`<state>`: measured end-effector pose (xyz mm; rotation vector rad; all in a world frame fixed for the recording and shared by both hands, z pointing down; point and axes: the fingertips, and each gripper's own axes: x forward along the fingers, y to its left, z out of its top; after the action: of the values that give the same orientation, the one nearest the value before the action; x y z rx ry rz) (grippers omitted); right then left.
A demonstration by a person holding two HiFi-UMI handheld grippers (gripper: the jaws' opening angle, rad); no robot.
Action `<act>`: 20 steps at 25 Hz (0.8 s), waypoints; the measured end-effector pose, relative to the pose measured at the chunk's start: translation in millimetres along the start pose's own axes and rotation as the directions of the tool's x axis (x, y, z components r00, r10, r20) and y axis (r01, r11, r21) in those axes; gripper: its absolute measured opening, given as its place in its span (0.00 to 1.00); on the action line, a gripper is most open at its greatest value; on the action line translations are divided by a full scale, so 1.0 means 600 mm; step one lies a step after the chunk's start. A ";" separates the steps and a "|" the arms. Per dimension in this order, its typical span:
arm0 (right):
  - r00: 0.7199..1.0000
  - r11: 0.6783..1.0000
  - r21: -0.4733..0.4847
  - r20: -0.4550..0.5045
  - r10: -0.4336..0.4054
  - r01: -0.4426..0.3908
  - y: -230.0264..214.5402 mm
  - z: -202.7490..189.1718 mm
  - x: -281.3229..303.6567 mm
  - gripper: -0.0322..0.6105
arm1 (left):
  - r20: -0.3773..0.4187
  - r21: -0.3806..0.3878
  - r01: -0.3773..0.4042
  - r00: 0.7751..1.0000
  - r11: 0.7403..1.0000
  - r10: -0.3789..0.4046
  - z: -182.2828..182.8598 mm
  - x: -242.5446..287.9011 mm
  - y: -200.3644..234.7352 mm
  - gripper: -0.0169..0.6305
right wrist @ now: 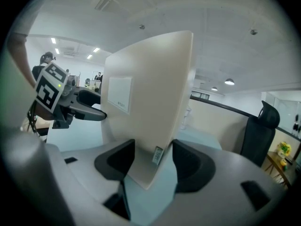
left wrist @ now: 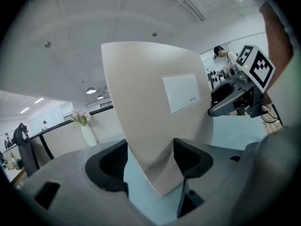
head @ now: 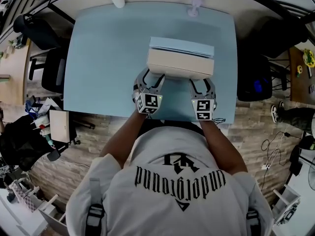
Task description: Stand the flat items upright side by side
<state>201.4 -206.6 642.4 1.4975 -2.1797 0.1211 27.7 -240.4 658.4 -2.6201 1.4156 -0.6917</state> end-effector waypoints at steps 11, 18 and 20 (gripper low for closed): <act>1.000 1.000 -0.016 -0.014 0.003 -0.004 0.001 -0.009 0.004 0.44 | 0.003 0.008 -0.003 1.000 1.000 0.003 -0.006 0.006 0.002 0.51; 1.000 1.000 -0.023 -0.012 0.006 -0.007 -0.002 -0.005 0.006 0.44 | 0.002 0.005 -0.010 1.000 1.000 0.010 -0.005 0.008 0.004 0.51; 1.000 1.000 -0.024 -0.010 0.007 -0.007 -0.002 -0.004 0.006 0.44 | 0.002 0.005 -0.010 1.000 1.000 0.010 -0.005 0.008 0.004 0.51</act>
<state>202.3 -209.0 646.0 1.4732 -2.1717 0.1044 27.1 -245.2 662.0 -2.6072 1.4239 -0.6909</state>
